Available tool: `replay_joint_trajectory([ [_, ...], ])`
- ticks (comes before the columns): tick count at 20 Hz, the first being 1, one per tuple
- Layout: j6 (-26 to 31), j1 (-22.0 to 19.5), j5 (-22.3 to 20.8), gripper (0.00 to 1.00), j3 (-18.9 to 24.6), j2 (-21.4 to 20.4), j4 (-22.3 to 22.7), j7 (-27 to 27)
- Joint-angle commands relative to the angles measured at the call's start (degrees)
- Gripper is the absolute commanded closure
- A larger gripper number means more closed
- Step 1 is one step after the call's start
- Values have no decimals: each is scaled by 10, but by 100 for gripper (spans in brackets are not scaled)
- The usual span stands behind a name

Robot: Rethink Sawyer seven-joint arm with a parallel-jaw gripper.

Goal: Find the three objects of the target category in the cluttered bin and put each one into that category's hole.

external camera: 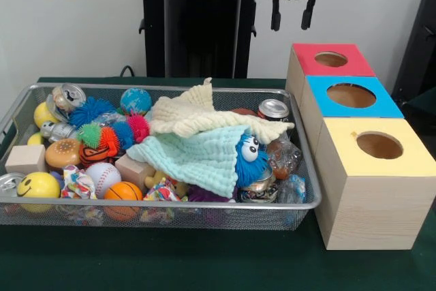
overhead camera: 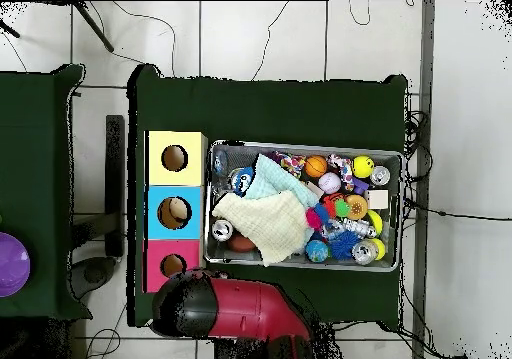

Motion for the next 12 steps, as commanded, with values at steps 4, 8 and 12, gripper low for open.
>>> replay_joint_trajectory([
  [4, 14, -26, 10, 0, 41, 50, -39, 57],
  [8, 31, -30, 12, 0, 42, 64, -51, 56],
  [12, 57, -27, 11, 0, 40, 70, -67, 58],
])
